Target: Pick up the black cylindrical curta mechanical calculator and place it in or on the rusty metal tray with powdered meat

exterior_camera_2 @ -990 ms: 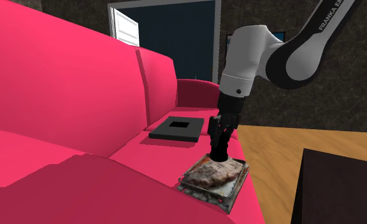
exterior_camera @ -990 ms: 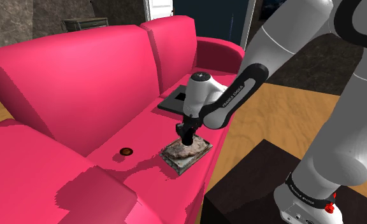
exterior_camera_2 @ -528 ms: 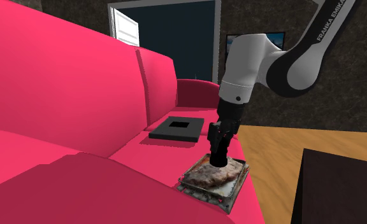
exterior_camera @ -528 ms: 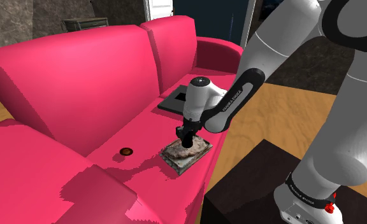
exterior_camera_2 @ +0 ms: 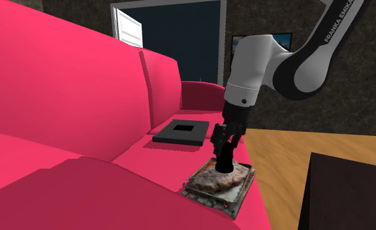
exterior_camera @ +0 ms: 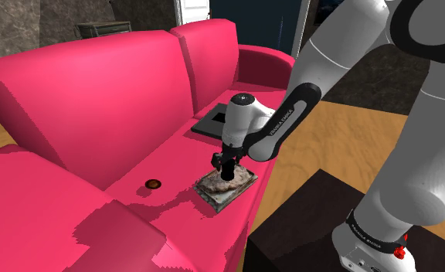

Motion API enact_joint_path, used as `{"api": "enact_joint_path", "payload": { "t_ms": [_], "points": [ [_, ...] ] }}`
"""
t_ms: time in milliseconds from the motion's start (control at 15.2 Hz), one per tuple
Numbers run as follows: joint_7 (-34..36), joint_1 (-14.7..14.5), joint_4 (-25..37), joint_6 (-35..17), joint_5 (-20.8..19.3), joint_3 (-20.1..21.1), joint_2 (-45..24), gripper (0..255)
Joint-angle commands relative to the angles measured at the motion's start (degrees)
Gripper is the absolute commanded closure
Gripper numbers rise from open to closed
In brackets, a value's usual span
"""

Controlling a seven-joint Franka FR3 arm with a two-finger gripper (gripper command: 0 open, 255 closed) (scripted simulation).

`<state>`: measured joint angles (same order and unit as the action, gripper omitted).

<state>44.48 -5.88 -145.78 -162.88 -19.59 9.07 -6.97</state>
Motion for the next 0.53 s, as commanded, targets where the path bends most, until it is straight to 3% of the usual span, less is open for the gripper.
{"api": "enact_joint_path", "payload": {
  "t_ms": [0, 264, 462],
  "points": [
    [0.0, 0.0, 0.0, 0.0, 0.0, 0.0, 0.0, 0],
    [-6.0, 0.3, -1.6, 6.8, 8.1, 2.3, 8.8, 0],
    [-6.0, 0.1, -1.6, 6.8, 8.1, 2.1, 8.8, 0]
  ]
}}
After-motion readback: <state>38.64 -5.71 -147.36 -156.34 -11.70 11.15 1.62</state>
